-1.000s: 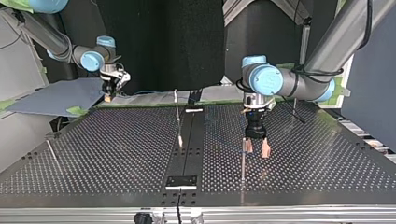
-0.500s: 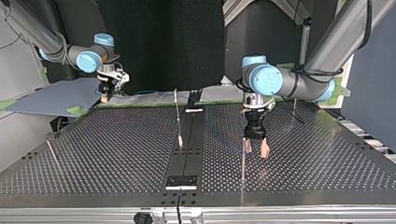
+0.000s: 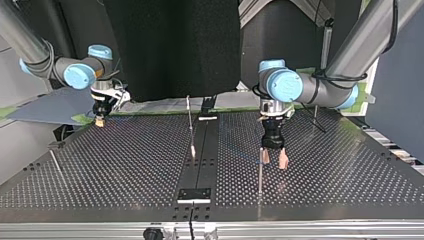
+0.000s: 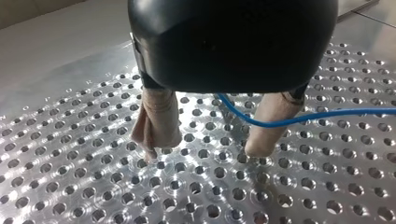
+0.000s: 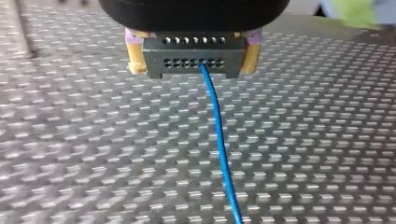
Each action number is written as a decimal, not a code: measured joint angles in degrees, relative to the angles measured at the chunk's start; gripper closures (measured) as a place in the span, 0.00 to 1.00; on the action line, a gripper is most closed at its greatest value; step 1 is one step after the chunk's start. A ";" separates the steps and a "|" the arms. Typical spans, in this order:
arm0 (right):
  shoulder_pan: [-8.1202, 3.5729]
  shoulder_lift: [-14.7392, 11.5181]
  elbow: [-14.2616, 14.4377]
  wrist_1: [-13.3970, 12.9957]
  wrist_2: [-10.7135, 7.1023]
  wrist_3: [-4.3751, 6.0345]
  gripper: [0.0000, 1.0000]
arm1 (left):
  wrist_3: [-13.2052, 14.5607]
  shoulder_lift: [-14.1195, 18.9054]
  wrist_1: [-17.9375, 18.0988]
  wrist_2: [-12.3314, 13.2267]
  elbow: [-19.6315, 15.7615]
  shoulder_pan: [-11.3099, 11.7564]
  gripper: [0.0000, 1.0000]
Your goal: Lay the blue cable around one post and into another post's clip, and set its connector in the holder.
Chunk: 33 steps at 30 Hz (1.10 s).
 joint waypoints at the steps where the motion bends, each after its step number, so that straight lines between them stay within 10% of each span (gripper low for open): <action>1: 0.04 -0.46 -0.43 0.44 0.01 -0.30 0.98 | 0.00 0.00 0.00 0.01 0.00 -0.01 0.00; 14: -0.47 -7.12 -0.45 6.72 1.22 0.20 0.98 | 0.02 0.01 0.00 0.02 -0.01 -0.06 0.00; 33: -3.44 -16.71 1.81 2.94 -5.40 1.17 0.98 | 0.02 0.01 0.06 0.23 0.01 -0.18 0.00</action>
